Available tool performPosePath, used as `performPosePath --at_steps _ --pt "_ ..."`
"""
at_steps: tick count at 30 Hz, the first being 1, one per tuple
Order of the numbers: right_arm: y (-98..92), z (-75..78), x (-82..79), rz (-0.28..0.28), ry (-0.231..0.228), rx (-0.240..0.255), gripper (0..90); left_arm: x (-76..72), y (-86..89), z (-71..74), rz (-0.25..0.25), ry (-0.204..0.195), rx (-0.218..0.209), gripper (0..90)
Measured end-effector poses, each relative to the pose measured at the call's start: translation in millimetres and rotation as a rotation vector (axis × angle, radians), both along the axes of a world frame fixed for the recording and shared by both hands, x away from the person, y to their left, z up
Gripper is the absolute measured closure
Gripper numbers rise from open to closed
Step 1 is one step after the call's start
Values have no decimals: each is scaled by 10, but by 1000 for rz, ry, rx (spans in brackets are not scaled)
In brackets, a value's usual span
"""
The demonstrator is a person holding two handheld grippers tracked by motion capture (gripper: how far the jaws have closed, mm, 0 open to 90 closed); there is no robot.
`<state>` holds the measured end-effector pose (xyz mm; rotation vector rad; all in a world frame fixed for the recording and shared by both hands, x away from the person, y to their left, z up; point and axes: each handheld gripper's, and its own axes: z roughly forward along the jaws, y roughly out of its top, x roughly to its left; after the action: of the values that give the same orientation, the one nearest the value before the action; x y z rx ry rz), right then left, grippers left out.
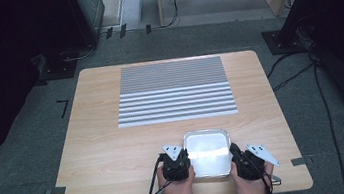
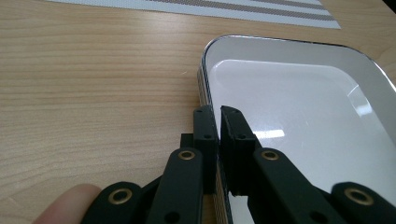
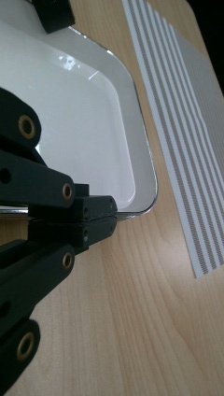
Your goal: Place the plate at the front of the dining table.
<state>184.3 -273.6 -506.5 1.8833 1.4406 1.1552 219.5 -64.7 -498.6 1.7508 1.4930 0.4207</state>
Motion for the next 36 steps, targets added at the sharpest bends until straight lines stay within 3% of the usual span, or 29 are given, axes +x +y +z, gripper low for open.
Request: performPosePath --at_steps 9,16,20,24,30,36 --pt "86 -22 19 -1 19 -97 849 -10 -10 -3 -6 -10 19 861" --pt "149 -38 52 -4 49 -155 869 -20 -18 -8 -8 -19 25 860" --pt "129 -14 47 -16 29 -138 897 -29 -25 -11 -9 -24 29 857" --pt "77 41 44 -28 1 -66 900 -38 -30 -16 -12 -29 31 850" --pt "24 128 6 -40 -69 -19 900 -63 -50 -39 -24 -33 23 796" --pt "-41 144 -9 -62 -75 -2 900 -111 -102 -32 -36 -58 37 768"
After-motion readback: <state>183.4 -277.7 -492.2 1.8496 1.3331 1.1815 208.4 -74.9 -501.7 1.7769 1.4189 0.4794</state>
